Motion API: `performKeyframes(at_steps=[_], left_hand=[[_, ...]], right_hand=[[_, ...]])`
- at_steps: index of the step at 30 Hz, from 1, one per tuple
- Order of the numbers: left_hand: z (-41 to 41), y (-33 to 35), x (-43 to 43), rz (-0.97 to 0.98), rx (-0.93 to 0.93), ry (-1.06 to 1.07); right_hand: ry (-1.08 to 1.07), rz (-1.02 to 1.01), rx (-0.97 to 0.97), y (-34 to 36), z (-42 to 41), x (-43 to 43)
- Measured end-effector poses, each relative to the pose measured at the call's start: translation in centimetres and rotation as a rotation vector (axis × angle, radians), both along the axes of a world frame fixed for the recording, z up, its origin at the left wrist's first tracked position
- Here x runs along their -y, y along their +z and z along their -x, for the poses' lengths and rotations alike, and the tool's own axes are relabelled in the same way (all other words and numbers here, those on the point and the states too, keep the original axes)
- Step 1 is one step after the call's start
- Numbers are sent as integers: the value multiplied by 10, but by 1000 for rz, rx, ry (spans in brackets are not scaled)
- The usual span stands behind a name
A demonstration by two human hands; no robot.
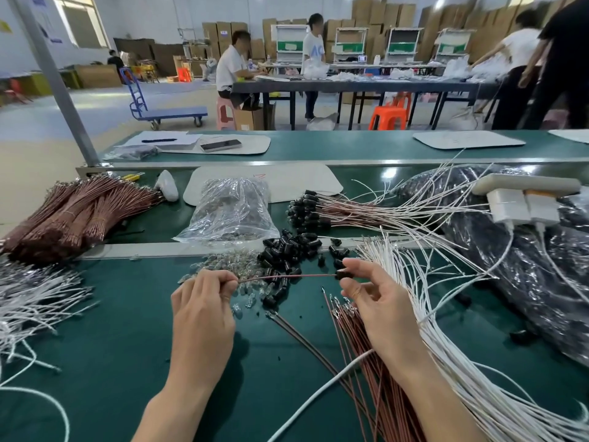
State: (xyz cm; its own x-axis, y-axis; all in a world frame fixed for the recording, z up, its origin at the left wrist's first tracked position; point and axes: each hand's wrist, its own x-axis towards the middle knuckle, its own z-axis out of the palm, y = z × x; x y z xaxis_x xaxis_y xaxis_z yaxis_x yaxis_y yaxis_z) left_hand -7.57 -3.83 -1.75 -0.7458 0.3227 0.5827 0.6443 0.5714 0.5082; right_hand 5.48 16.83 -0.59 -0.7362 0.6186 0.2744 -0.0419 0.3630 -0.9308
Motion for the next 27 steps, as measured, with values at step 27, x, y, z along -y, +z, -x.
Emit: performKeyframes(at_steps=[27], left_hand=[[2, -6, 2, -47, 122, -125]], right_hand=[[197, 432, -174, 15, -6, -1]])
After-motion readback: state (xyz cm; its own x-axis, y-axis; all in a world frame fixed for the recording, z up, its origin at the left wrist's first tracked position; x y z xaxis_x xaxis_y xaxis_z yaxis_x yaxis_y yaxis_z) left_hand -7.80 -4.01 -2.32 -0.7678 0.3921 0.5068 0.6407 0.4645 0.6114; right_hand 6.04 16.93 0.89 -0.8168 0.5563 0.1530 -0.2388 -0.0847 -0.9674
